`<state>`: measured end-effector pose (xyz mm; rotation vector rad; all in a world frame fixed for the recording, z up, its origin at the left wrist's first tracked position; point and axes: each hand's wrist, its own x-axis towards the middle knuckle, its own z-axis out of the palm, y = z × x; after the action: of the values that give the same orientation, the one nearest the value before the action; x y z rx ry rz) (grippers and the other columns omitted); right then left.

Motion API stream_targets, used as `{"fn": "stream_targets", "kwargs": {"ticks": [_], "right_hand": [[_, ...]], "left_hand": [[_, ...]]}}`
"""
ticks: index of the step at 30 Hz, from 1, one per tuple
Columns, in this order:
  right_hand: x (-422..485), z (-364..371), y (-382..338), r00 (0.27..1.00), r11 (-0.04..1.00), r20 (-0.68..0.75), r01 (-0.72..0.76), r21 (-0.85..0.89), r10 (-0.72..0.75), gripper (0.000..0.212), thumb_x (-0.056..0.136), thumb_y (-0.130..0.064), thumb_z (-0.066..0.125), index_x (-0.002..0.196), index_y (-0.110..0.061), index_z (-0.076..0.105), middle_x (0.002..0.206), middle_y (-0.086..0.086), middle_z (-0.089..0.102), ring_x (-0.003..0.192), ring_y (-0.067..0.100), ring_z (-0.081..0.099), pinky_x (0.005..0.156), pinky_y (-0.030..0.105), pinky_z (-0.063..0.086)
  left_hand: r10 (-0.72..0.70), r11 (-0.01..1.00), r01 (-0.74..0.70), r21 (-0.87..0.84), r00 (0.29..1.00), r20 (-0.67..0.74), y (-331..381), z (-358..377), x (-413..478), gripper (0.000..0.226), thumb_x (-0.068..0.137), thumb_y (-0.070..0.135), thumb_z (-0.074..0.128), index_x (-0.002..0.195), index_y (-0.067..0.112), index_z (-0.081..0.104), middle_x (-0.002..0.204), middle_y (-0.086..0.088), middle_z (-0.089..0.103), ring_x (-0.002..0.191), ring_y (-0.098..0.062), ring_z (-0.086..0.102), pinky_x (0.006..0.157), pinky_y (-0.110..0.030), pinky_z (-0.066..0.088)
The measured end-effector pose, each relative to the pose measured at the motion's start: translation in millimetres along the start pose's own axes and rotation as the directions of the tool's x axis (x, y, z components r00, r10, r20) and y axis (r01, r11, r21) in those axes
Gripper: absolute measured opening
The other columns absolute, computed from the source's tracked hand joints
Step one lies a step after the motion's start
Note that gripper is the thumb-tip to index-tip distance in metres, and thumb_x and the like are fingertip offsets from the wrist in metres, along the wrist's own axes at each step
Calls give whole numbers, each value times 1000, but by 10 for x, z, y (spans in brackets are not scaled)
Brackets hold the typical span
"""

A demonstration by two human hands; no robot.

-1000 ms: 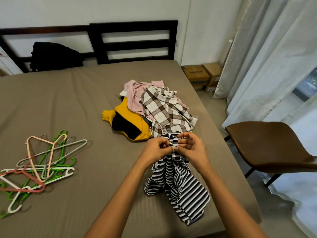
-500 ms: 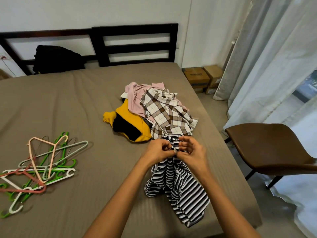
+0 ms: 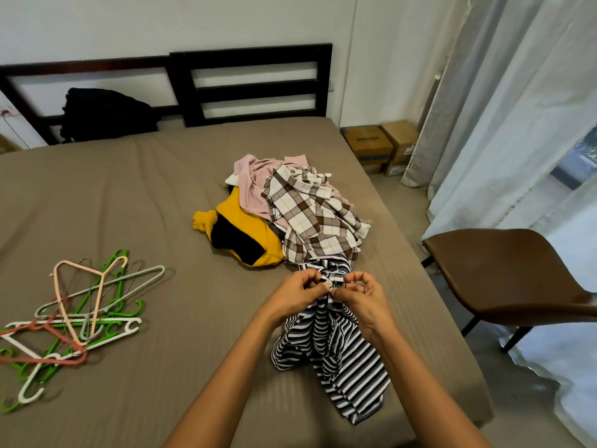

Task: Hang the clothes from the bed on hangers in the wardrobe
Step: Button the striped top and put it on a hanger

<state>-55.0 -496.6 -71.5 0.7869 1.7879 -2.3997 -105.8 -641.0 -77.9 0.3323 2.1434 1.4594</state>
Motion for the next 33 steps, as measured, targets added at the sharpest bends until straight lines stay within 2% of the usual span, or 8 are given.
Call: {"fn": "stream_targets", "kwargs": {"ticks": [3, 6, 9, 13, 20, 26, 29, 33], "right_hand": [[-24, -14, -35, 999, 999, 16, 50, -18, -49, 24, 79, 13, 61, 90, -6, 51, 66, 5, 59, 59, 16, 56, 48, 18, 45], [-43, -28, -10, 991, 989, 6, 131, -66, -130, 25, 79, 13, 63, 91, -6, 50, 64, 3, 56, 58, 13, 55, 52, 21, 47], [-54, -37, 25, 964, 916, 17, 258, -306, -266, 26, 76, 8, 69, 90, -8, 53, 60, -2, 57, 56, 7, 57, 58, 23, 51], [-62, -22, 23, 944, 808, 59, 310, -501, -325, 29, 73, -3, 75, 88, -18, 55, 68, 4, 68, 63, 16, 66, 64, 35, 55], [-61, -27, 43, 932, 770, 94, 343, -538, -350, 34, 72, -8, 77, 85, -29, 53, 70, 3, 70, 65, 18, 68, 64, 45, 58], [-148, 27, 78, 867, 648, 195, 477, -594, -459, 19, 82, -10, 63, 90, -24, 53, 66, 7, 68, 54, 21, 60, 50, 33, 48], [-122, 42, 113, 889, 728, 76, 416, -545, -451, 18, 79, -7, 67, 87, -16, 53, 67, 2, 68, 59, 11, 65, 56, 29, 55], [-108, 82, 158, 871, 717, -2, 403, -568, -492, 25, 74, -5, 73, 83, -16, 53, 73, -5, 67, 68, 1, 65, 64, 29, 58]], "left_hand": [[2, 1000, -2, 12, 1000, 1, 9, 2, -26, 12, 94, 22, 55, 86, 13, 53, 68, 3, 45, 59, -6, 39, 51, -16, 33], [15, 998, -16, 54, 1000, 18, 7, -13, -38, 14, 94, 25, 54, 88, 12, 53, 70, 2, 44, 60, -7, 38, 53, -19, 33], [32, 995, -33, 99, 999, 17, -15, -23, -41, 16, 93, 29, 56, 89, 14, 54, 72, 1, 44, 64, -11, 39, 57, -26, 34], [52, 985, -51, 162, 999, 0, -41, -41, -36, 11, 91, 30, 59, 85, 20, 56, 67, 5, 45, 63, -10, 40, 60, -28, 35], [83, 957, -67, 281, 996, -46, -23, -51, -4, 26, 86, 24, 64, 68, 31, 48, 59, 8, 43, 56, -8, 39, 57, -26, 33], [119, 925, -59, 376, 983, -138, 36, -55, 9, 29, 82, 17, 65, 63, 28, 48, 55, 9, 45, 51, -2, 39, 50, -16, 30], [96, 946, -31, 324, 978, -185, 10, -19, -10, 20, 80, 16, 68, 67, 24, 54, 54, 10, 45, 48, 0, 38, 49, -13, 30], [-51, 994, 77, 74, 952, -301, -39, 86, -39, 9, 76, 17, 69, 68, 16, 65, 58, 0, 61, 54, -6, 53, 54, -21, 43]]}}
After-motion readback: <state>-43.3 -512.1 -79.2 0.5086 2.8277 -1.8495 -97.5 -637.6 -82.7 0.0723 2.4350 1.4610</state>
